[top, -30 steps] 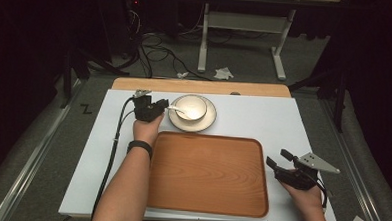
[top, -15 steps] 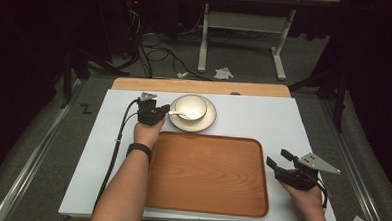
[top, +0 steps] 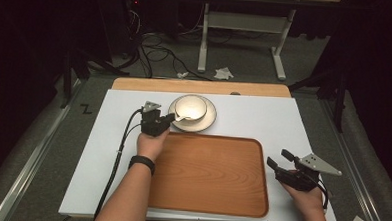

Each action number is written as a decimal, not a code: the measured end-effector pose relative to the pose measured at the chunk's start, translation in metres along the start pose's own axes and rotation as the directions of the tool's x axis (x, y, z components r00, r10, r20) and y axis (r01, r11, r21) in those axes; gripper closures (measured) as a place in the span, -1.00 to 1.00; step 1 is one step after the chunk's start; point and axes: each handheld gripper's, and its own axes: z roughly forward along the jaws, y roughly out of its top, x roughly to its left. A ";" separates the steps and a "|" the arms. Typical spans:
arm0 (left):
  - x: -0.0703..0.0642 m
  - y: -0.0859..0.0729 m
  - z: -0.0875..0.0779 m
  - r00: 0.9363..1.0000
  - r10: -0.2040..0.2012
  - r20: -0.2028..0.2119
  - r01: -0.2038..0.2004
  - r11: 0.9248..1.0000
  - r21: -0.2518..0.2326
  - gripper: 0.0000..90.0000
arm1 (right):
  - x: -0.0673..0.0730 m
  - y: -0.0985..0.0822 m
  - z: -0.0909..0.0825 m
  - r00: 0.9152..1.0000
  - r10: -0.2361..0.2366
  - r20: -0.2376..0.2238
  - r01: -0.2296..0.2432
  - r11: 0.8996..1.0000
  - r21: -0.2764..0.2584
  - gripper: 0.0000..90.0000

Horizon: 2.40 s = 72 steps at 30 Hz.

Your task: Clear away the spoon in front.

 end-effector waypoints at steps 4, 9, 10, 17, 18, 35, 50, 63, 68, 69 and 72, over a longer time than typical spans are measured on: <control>-0.013 -0.006 -0.007 1.000 0.020 0.022 -0.020 1.000 -0.006 0.95 | 0.000 0.000 0.000 1.000 -0.002 -0.001 0.002 1.000 -0.001 -0.25; -0.023 -0.015 -0.014 0.999 0.010 0.033 -0.010 1.000 -0.015 0.77 | 0.001 0.001 -0.002 1.000 0.001 0.002 -0.001 1.000 -0.007 -0.25; -0.024 -0.016 -0.015 0.999 0.007 0.035 -0.007 1.000 -0.012 0.61 | 0.002 0.001 -0.003 1.000 0.000 0.003 0.000 1.000 -0.011 -0.25; -0.031 -0.021 -0.029 1.000 0.002 0.012 -0.001 0.999 -0.033 0.16 | 0.001 0.000 -0.002 1.000 -0.005 0.002 0.005 1.000 -0.007 -0.26; -0.031 -0.021 -0.031 1.000 -0.002 0.013 0.003 0.999 -0.032 0.07 | 0.001 0.000 -0.002 1.000 -0.003 0.001 0.003 1.000 -0.008 -0.26; -0.038 -0.023 -0.043 0.997 -0.038 0.063 0.040 0.999 -0.026 -0.33 | 0.001 0.003 0.000 1.000 -0.004 -0.001 0.004 1.000 -0.024 -0.70; -0.036 -0.021 -0.016 0.985 -0.131 0.110 0.133 0.991 -0.005 0.04 | 0.000 0.000 -0.003 1.000 -0.005 0.023 0.005 1.000 -0.014 -0.97; -0.032 -0.023 -0.007 0.975 -0.185 0.120 0.184 0.983 0.024 0.63 | -0.001 0.000 -0.003 0.998 -0.004 0.056 0.004 1.000 -0.006 -0.94; -0.032 -0.024 -0.006 0.969 -0.205 0.139 0.202 0.979 0.030 0.65 | 0.000 0.000 -0.002 0.999 -0.005 0.053 0.005 1.000 -0.005 -0.93; -0.032 -0.024 -0.006 0.969 -0.204 0.141 0.201 0.979 0.034 0.65 | 0.000 0.000 -0.002 0.999 -0.005 0.052 0.006 1.000 -0.006 -0.93; -0.032 -0.024 -0.006 0.966 -0.215 0.143 0.212 0.977 0.038 0.66 | 0.000 0.000 -0.003 0.998 -0.005 0.055 0.006 1.000 -0.008 -0.93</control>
